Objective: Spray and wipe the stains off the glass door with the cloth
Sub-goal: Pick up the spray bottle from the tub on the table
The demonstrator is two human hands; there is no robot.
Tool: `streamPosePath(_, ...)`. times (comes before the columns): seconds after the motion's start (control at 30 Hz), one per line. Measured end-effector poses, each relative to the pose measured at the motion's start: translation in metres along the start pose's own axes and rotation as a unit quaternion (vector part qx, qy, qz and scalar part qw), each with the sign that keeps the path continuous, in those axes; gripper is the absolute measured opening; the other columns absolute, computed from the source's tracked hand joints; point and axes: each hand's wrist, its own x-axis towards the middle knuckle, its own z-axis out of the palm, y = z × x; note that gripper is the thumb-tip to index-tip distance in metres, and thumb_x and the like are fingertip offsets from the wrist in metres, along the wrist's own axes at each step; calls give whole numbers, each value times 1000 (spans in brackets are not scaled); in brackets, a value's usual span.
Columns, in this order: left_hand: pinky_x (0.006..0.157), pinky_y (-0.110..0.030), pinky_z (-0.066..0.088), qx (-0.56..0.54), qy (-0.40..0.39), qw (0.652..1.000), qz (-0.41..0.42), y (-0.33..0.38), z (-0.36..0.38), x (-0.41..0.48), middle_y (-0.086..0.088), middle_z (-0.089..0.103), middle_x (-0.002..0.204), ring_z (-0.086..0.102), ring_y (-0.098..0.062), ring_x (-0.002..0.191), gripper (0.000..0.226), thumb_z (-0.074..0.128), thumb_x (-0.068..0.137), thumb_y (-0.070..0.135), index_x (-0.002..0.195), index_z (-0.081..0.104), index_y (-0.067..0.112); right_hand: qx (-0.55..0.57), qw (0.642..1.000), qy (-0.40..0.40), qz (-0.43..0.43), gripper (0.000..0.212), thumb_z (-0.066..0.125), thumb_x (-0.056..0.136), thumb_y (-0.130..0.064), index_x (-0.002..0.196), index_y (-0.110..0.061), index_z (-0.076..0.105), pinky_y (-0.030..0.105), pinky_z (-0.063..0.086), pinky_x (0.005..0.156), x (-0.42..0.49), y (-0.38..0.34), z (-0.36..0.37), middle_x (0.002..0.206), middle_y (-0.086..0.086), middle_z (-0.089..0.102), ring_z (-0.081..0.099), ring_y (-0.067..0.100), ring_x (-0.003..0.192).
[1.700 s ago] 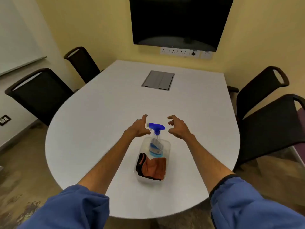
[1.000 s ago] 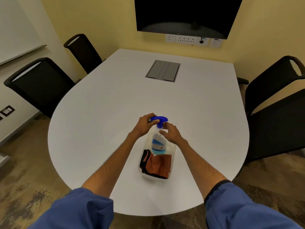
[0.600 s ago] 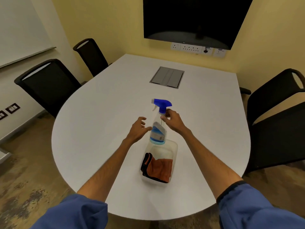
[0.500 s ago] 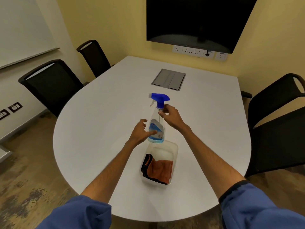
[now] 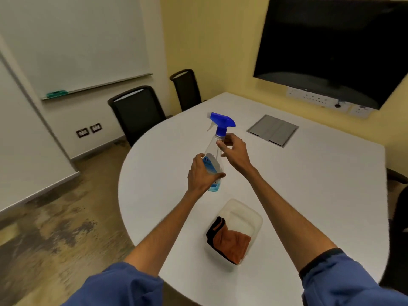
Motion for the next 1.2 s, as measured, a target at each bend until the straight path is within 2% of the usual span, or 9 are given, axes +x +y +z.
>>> streamPosePath(0.1,103,-39,51,21,55,998,-16,-1,-19,-17,-8,47,138,51,-23,125,99,85,68,51,143,32,13,18,999,-22,-36,36,63,97,-29,124,-6,59,49,59,88,-3,-18,18,112,10,67,65,25,101)
streamPosePath(0.23,98,-42,55,26,122,991,-46,-6,-44,-43,-7,48,135,54,-22,123,94,86,69,46,141,33,14,43,995,-62,-64,36,65,95,-31,123,-8,60,48,60,88,-15,-38,42,106,1,64,63,19,97)
streamPosePath(0.4,90,-34,55,31,207,973,-96,-13,-80,-81,-6,52,131,58,-24,116,90,87,68,44,138,36,16,71,984,-125,-105,33,65,95,-33,120,-12,61,44,60,90,-41,-69,79,104,-3,64,62,14,94)
streamPosePath(0.5,88,-31,54,49,257,958,-118,-19,-103,-107,-5,53,131,58,-21,114,92,87,67,44,139,37,16,95,973,-162,-132,22,66,94,-32,112,-19,60,40,60,89,-62,-89,98,100,-6,64,64,8,87)
streamPosePath(0.57,84,-28,53,52,285,948,-136,-23,-120,-127,-5,54,128,58,-19,112,91,88,66,43,138,38,16,116,964,-193,-141,23,66,94,-31,111,-17,61,43,61,88,-77,-105,110,100,-2,67,67,12,90)
streamPosePath(0.63,79,-23,47,59,310,937,-151,-27,-138,-150,-5,55,123,58,-17,105,88,89,66,41,135,41,16,138,954,-225,-142,28,68,94,-29,114,-10,63,48,61,87,-94,-122,124,102,6,69,69,21,95)
streamPosePath(0.9,90,-28,44,95,410,884,-202,-41,-219,-271,-6,56,131,56,-23,118,96,88,65,43,142,38,14,217,902,-344,-148,35,74,89,-25,116,-2,67,51,61,85,-196,-208,185,102,14,73,72,27,95)
streamPosePath(1.0,94,-33,46,112,448,860,-218,-44,-250,-332,-7,55,132,55,-24,121,95,88,65,41,141,39,13,239,879,-384,-151,32,73,89,-21,113,-1,67,53,60,84,-253,-243,201,100,15,72,71,29,95)
streamPosePath(1.2,98,-36,44,127,521,806,-250,-39,-290,-470,-7,49,140,49,-25,128,101,89,64,41,145,35,14,266,841,-436,-177,27,73,88,-20,109,-4,68,54,60,80,-390,-305,208,94,14,73,71,32,90)
